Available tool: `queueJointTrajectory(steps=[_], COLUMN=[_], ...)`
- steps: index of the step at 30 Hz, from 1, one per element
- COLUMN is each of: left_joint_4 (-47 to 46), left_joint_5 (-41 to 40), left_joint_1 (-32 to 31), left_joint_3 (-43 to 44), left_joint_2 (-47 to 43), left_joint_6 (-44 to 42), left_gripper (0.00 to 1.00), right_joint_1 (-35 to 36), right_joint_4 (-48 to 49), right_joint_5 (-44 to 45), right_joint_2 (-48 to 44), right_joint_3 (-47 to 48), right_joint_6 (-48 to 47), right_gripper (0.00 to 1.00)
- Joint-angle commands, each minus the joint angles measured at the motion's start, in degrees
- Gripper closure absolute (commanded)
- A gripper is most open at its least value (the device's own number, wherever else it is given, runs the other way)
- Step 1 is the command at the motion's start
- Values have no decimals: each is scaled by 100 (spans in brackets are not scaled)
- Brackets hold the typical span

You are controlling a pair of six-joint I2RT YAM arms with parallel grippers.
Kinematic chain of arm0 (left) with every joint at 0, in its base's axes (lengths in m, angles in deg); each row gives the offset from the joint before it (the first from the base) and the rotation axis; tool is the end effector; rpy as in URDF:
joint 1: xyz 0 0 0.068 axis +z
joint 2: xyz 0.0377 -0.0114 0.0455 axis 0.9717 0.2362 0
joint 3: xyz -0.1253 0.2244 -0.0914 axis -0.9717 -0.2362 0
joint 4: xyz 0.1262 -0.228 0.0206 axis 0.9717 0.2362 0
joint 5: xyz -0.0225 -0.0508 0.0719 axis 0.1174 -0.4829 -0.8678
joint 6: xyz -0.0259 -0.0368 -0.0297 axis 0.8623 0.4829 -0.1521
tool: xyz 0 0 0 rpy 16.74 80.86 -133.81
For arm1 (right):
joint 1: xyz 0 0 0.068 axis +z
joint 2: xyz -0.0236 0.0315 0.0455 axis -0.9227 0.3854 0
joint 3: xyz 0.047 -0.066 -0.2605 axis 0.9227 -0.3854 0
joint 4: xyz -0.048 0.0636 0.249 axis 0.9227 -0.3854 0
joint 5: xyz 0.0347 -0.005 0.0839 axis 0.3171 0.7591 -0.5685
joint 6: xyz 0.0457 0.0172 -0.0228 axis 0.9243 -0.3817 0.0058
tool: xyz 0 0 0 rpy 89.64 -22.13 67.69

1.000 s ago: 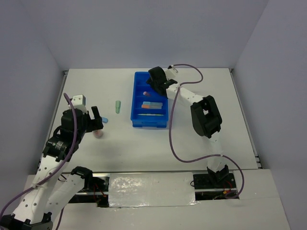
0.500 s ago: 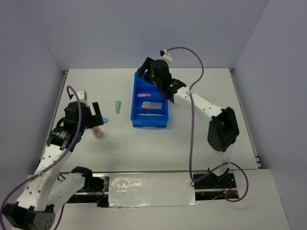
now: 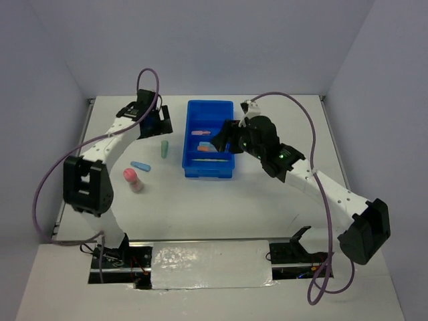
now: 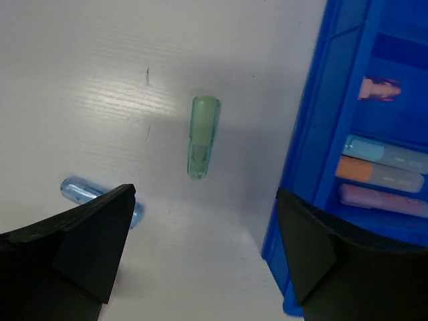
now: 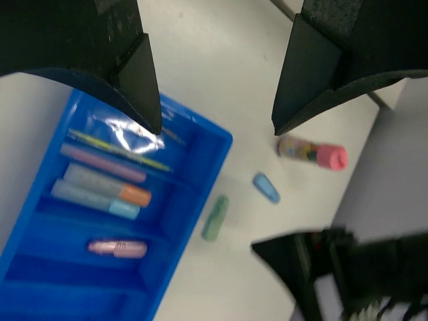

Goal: Sort the stationery into containers
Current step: Pick up the stationery from the center of the board.

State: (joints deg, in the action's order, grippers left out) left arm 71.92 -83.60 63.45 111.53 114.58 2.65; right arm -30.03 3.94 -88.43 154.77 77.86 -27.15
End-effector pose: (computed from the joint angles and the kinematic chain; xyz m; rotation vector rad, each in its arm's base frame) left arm 0.3610 -0.0752 0.3067 -0.4155 2.3056 -0.1231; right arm 0.2420 0.1834 0.3515 -0.1163 1.9506 0.7718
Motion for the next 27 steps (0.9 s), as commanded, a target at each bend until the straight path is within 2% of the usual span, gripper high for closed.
queueJointTrajectory(steps=[1,6,13,21,24,25,27], left_joint_4=[272,492,186,-25,-43,-43,-16], left_joint_5=[71,-211,-106,-53,-80,-88,-115], left_joint_1=[40,49,58,137,172,172,163], left_joint_3=[709,1333,1062,948,956,965,992], left_joint_2=[1005,1877,2353,2784,2933,2969,3004], left_joint_6=[-188,-320,-425,-487,-496,-504,-470], left_gripper=[2,3,10,33,37,44,69], right_joint_1=[-3,-3,5,5,6,5,14], right_joint_4=[-330,-515,-506,-392,-339,-339,-374], right_joint_5=[-635,-802,-978,-1400,-1356,-1347,-1347], right_joint_2=[-572,-1108,-1469,-1759,-1891,-1908,-1900], right_joint_3=[-490,-861,-993,-1072,-1090,-1081,-1046], right_joint_6=[-352,-528,-633,-625,-669,-677,-748], right_gripper=[26,26,25,25,24,24,24])
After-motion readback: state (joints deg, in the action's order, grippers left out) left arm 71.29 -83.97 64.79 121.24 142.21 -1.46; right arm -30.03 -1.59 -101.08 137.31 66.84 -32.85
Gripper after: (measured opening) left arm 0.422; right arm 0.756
